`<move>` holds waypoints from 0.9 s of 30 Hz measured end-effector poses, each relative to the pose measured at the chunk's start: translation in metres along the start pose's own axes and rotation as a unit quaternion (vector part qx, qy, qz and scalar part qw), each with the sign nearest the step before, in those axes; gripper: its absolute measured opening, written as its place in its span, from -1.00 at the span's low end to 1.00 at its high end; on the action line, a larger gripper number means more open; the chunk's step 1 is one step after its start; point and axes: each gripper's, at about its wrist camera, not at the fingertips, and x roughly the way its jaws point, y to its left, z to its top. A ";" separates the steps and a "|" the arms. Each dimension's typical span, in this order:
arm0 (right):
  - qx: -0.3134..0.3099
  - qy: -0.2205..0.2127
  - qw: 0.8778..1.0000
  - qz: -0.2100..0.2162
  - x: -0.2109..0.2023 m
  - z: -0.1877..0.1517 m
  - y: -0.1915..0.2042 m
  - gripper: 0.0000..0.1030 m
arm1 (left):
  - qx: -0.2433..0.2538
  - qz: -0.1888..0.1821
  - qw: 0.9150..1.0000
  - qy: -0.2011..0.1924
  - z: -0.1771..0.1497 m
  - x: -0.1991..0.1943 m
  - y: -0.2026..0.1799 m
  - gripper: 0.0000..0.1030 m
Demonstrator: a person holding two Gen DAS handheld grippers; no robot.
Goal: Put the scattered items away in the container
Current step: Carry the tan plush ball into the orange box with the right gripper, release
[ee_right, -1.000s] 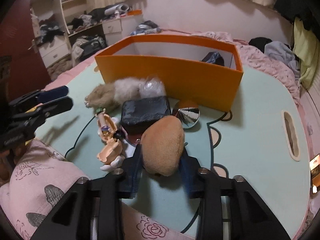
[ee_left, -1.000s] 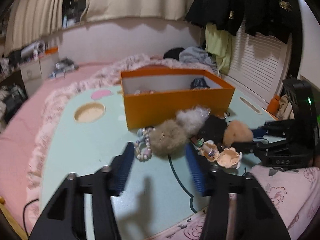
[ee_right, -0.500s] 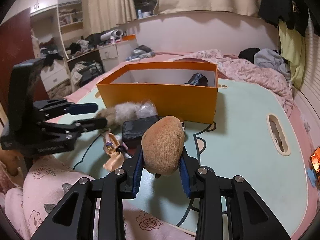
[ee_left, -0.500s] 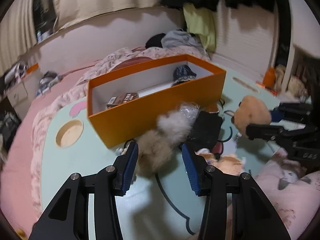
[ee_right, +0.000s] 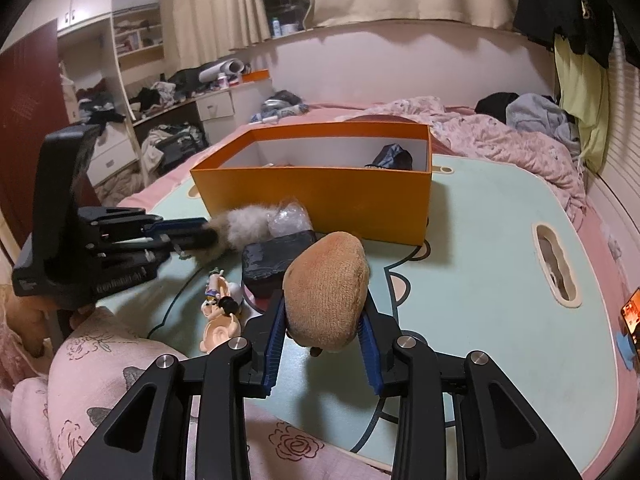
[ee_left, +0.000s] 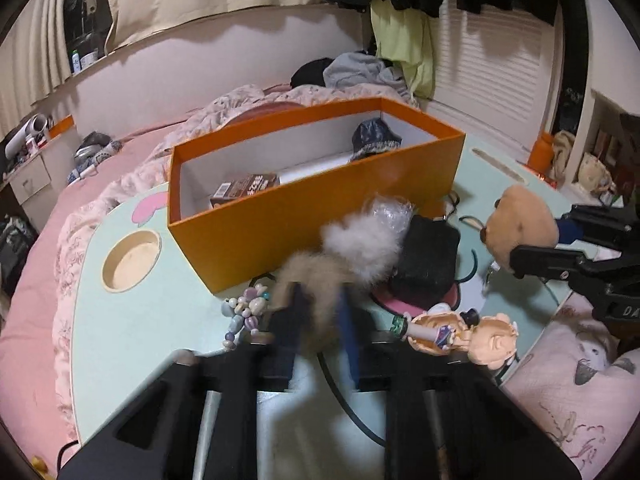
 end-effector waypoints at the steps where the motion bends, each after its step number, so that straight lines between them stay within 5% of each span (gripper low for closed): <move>1: 0.001 -0.001 1.000 0.000 0.000 0.000 0.000 -0.35 | -0.002 -0.004 1.000 -0.006 0.001 -0.004 0.001 -0.84; 12: 0.005 0.000 1.000 0.001 0.000 0.001 -0.003 -0.35 | -0.045 -0.045 0.997 -0.052 0.008 -0.034 0.013 -0.84; 27: 0.013 -0.005 1.000 0.003 -0.004 0.005 -0.004 -0.35 | -0.038 -0.067 0.993 -0.084 0.030 -0.056 0.006 -0.84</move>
